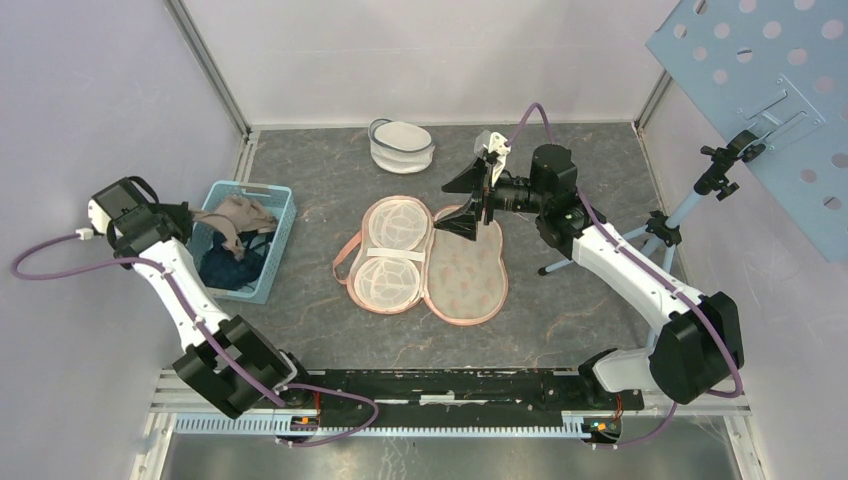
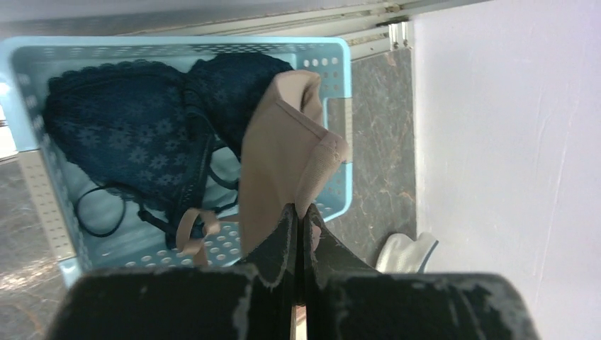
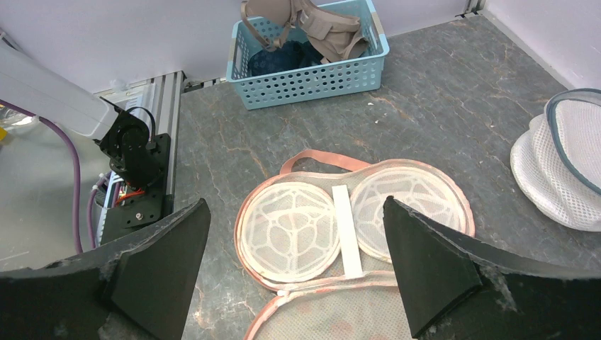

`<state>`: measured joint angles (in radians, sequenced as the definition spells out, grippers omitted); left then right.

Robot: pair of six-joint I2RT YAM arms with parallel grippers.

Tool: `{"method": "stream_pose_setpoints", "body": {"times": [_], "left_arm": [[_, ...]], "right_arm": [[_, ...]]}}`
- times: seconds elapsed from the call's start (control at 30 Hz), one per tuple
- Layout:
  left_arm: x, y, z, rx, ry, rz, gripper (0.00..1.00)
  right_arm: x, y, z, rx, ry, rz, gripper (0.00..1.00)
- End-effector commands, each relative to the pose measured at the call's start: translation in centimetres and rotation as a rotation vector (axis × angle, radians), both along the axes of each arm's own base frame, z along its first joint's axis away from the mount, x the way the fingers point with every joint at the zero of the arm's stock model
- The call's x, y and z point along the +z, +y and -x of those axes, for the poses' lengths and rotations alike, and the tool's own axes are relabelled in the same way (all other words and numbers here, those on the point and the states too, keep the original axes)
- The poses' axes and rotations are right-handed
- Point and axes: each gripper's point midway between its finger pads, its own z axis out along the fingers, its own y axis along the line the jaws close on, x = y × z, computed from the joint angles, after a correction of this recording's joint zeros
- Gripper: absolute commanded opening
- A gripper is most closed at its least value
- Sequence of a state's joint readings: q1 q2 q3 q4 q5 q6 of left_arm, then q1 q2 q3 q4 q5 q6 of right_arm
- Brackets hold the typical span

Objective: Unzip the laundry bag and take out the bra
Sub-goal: Place the bra in the bin.

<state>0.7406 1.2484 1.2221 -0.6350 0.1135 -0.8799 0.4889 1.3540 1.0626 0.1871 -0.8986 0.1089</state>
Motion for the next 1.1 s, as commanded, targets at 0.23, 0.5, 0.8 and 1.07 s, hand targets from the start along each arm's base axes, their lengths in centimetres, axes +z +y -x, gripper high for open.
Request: {"method": "stream_pose_setpoints", "body": {"times": [0.23,0.5,0.8,1.07], "left_arm": [[-2.7,0.6,1.7,-0.074,0.05,-0.019,0.02],[-4.2,1.3,1.8,-0.079,0.073,-0.032,0.17],[-5.3,1.7,4.6,-0.076,0.203,-0.079,0.45],[-5.0,1.4,7.1,-0.118,0.29,-0.191,0.52]], "right_arm": [[0.9,0.0,0.3,0.016,-0.03,-0.032,0.98],[0.6,0.0,0.3,0.018,-0.024,-0.031,0.98],[0.5,0.0,0.3,0.018,-0.027,-0.028,0.98],[0.6,0.1,0.3,0.024,-0.023,-0.034,0.98]]}}
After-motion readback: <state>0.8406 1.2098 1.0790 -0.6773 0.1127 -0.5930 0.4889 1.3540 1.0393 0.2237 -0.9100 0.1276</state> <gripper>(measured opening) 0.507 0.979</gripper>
